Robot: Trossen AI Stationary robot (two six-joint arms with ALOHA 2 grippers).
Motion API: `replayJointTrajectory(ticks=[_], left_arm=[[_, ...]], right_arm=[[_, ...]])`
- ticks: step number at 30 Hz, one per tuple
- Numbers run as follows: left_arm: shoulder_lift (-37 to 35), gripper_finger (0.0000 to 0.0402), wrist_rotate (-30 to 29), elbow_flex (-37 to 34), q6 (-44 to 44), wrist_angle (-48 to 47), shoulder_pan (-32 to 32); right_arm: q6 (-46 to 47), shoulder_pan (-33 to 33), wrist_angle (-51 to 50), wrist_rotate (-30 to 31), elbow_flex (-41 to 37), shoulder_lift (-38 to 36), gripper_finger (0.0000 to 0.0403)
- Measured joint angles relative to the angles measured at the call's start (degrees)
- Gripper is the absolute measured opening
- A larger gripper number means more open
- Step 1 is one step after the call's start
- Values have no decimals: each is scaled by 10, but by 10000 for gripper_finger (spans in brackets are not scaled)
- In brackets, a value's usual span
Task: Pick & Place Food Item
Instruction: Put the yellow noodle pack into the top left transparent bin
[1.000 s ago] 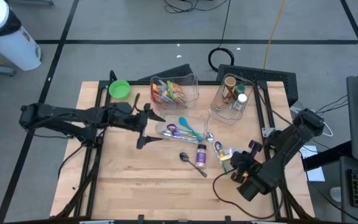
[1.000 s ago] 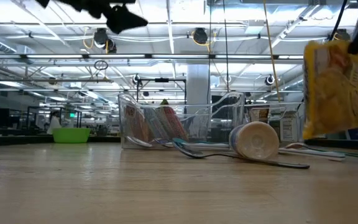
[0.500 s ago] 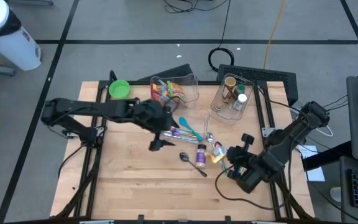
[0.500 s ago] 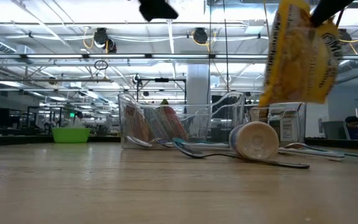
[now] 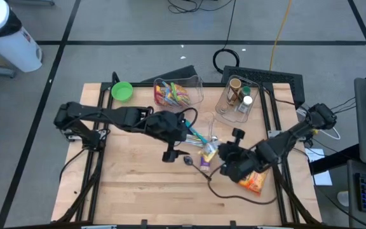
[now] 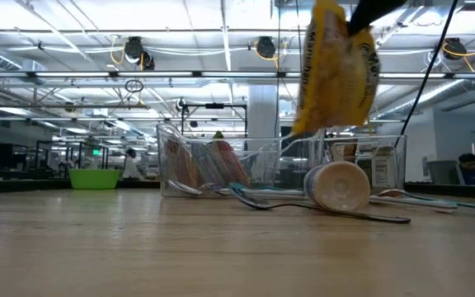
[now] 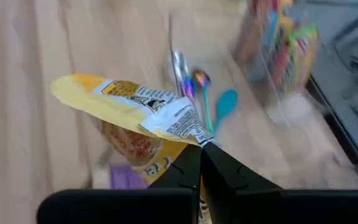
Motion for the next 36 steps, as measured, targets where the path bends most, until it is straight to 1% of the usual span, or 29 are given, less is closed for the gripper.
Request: replayJointTrajectory(ticks=[4, 7, 9, 12, 15, 19, 24, 30, 36], left_arm=[[3, 379, 0, 13, -49, 2, -7], [5, 379, -2, 16, -68, 4, -11], [7, 379, -16, 16, -82, 2, -13], [6, 379, -49, 16, -91, -4, -14], [6, 379, -82, 15, -91, -12, -13], [6, 379, -86, 15, -92, -7, -13], [6, 379, -90, 15, -92, 1, -13], [6, 379, -126, 15, -98, 1, -11], [6, 377, -157, 15, -111, -3, -5]], right_arm=[[-67, -37, 105, -28, 0, 0, 0], [-120, -57, 188, -29, 0, 0, 0], [-148, -70, 234, -30, 0, 0, 0], [-172, -90, 276, -40, 0, 0, 0], [-178, -110, 298, -62, 0, 0, 0], [-180, -126, 319, -75, 0, 0, 0], [-191, -135, 340, -75, 0, 0, 0], [-215, -136, 378, -74, 0, 0, 0], [-215, -136, 380, -74, 0, 0, 0]])
